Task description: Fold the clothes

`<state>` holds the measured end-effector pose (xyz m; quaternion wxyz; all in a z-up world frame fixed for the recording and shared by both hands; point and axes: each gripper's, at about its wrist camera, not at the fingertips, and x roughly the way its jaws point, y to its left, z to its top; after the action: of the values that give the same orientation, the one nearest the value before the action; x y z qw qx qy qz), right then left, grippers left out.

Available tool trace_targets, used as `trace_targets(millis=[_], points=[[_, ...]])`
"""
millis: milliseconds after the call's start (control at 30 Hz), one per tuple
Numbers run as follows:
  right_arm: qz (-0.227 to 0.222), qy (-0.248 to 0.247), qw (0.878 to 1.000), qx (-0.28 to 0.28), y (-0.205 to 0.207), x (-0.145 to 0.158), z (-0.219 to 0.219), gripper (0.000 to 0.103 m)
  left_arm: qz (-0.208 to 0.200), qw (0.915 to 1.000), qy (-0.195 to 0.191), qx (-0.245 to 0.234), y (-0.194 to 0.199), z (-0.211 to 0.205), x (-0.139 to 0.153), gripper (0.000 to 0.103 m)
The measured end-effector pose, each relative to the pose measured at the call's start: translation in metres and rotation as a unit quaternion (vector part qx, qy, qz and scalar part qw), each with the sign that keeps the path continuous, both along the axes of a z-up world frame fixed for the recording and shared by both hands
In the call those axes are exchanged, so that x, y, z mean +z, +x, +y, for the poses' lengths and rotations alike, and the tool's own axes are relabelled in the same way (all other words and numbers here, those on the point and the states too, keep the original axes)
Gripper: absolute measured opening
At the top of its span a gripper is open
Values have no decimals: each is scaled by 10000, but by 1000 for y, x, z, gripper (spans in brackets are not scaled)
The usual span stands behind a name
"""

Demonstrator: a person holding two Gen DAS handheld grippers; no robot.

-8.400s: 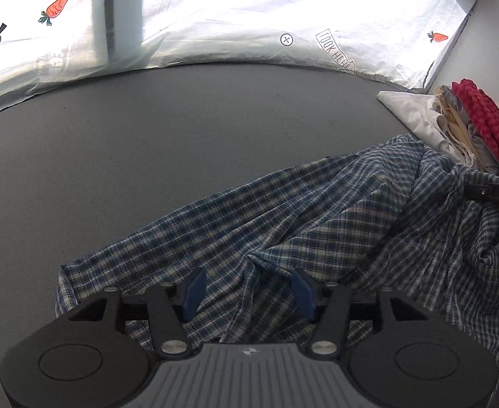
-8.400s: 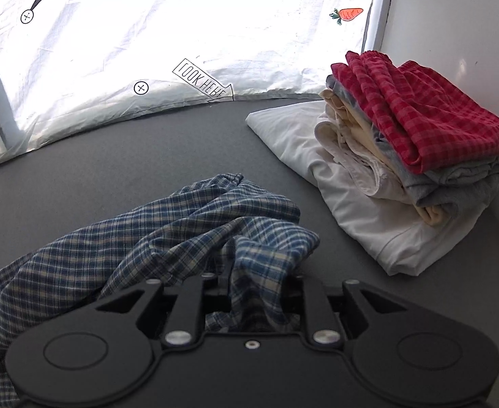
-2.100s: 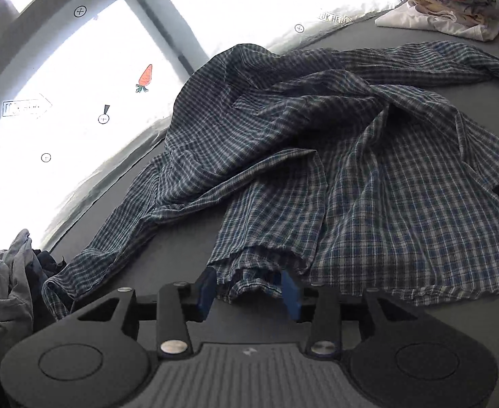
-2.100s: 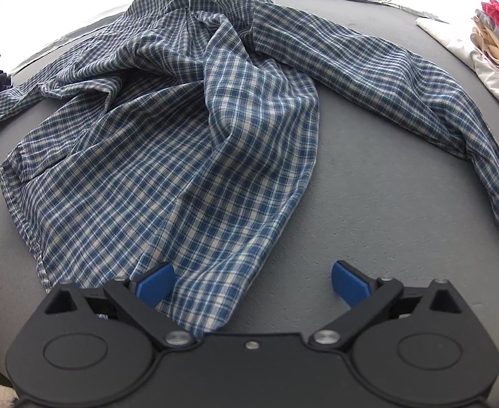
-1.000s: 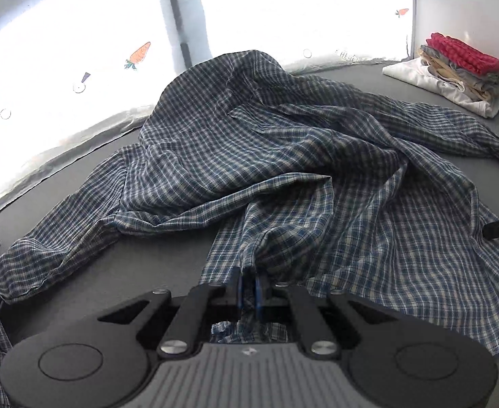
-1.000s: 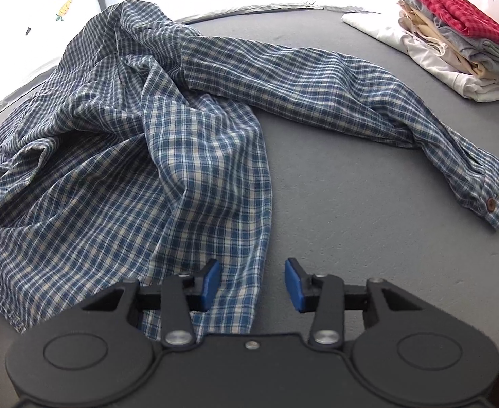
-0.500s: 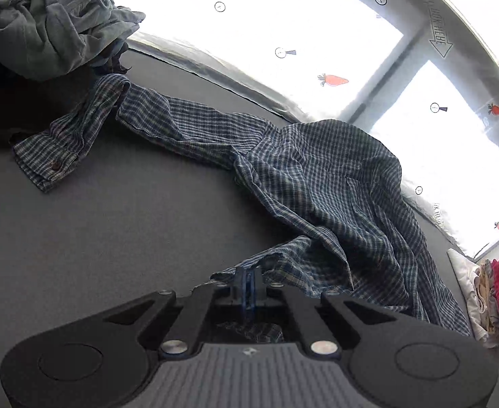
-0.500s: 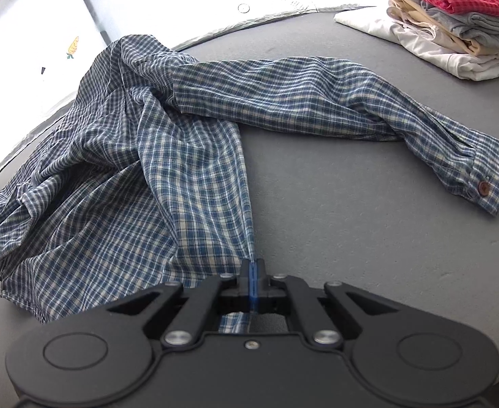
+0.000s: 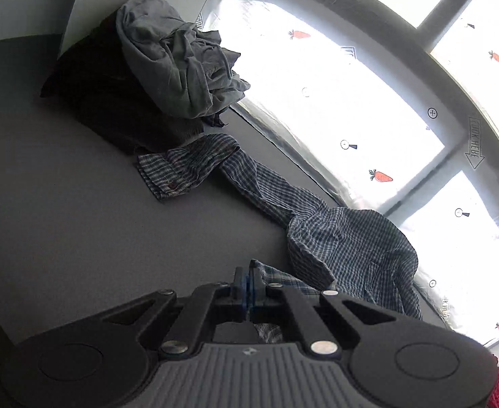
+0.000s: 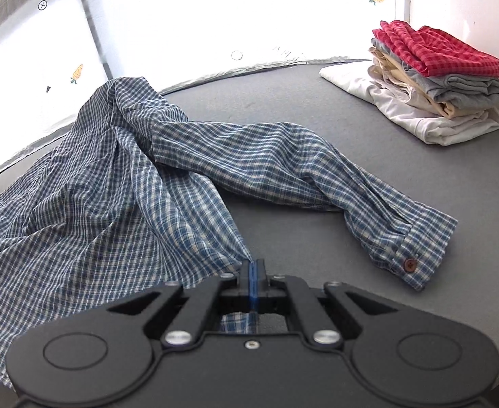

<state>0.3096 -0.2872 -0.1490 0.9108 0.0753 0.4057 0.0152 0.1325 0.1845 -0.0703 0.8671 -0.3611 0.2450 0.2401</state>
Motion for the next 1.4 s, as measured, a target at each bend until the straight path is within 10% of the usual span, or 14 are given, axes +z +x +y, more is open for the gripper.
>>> trace_targets(millis=[433, 533, 800, 1400], points=[[698, -173, 9974, 36, -9, -31, -2, 1, 1698, 9820, -376, 735, -46, 6, -61, 3], [935, -220, 9953, -96, -7, -36, -1, 8, 1926, 9781, 41, 786, -41, 10, -56, 9], [778, -294, 9955, -452, -11, -24, 6, 42, 1707, 9819, 784, 245, 1, 18, -30, 58], [188, -343, 9985, -374, 59, 1, 38, 47, 1857, 9680, 935, -1407, 132, -21, -52, 72]])
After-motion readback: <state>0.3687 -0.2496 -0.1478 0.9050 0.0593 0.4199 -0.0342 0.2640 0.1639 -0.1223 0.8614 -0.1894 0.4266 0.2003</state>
